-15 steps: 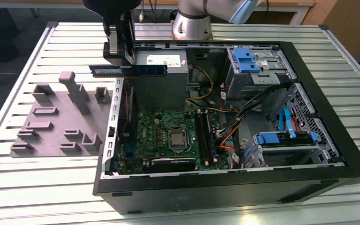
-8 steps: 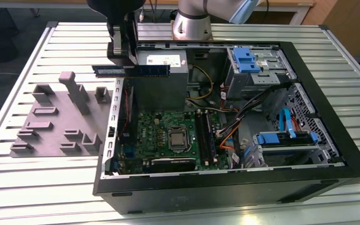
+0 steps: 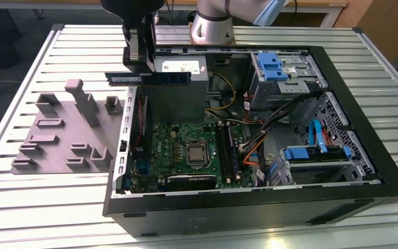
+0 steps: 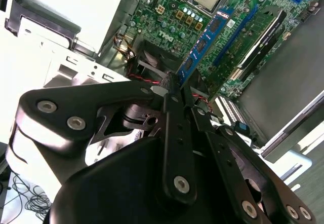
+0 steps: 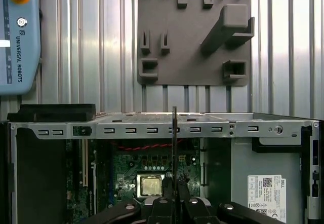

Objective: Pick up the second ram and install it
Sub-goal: 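Pick up the second ram and move it above second insertion slot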

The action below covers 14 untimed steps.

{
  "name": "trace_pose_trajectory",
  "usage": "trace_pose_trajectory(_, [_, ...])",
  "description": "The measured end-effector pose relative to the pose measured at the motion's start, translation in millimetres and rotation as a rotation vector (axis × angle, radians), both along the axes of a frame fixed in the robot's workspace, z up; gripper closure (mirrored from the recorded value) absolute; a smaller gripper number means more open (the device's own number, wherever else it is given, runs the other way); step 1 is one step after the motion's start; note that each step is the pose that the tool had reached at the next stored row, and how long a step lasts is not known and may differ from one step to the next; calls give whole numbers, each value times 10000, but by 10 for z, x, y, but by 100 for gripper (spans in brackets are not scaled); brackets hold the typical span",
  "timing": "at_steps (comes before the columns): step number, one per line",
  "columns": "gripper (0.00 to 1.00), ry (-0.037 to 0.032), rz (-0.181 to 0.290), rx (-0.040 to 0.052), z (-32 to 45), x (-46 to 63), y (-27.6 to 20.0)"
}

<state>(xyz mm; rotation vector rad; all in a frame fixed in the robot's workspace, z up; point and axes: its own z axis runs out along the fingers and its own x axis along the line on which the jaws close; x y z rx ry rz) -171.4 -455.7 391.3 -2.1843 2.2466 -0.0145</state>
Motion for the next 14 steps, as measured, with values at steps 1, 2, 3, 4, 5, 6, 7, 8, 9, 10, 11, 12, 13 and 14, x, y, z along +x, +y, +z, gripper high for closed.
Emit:
trace_pose_trajectory(1, [86, 0, 0, 0, 0, 4, 0])
trace_pose_trajectory(2, [86, 0, -1, 0, -1, 8, 0])
trace_pose_trajectory(3, [86, 0, 0, 0, -1, 12, 0])
trace_pose_trajectory(4, [86, 0, -1, 0, -2, 16, 0])
trace_pose_trajectory(5, [86, -1, -1, 1, -2, 19, 0])
trace_pose_trajectory(6, [86, 0, -1, 0, -3, 22, 0])
trace_pose_trajectory(7, [86, 0, 0, 0, -3, 26, 0])
trace_pose_trajectory(8, [86, 0, -1, 0, -3, 28, 0])
trace_pose_trajectory(9, [86, 0, 0, 0, -3, 31, 0])
trace_pose_trajectory(10, [86, 0, 0, 0, -4, 33, 0])
trace_pose_trajectory(11, [86, -1, -1, 1, -4, 35, 0])
trace_pose_trajectory(12, [86, 0, 0, 0, -4, 37, 0])
trace_pose_trajectory(13, [86, 0, -1, 0, -4, 39, 0])
trace_pose_trajectory(14, [86, 0, 0, 0, -4, 42, 0])
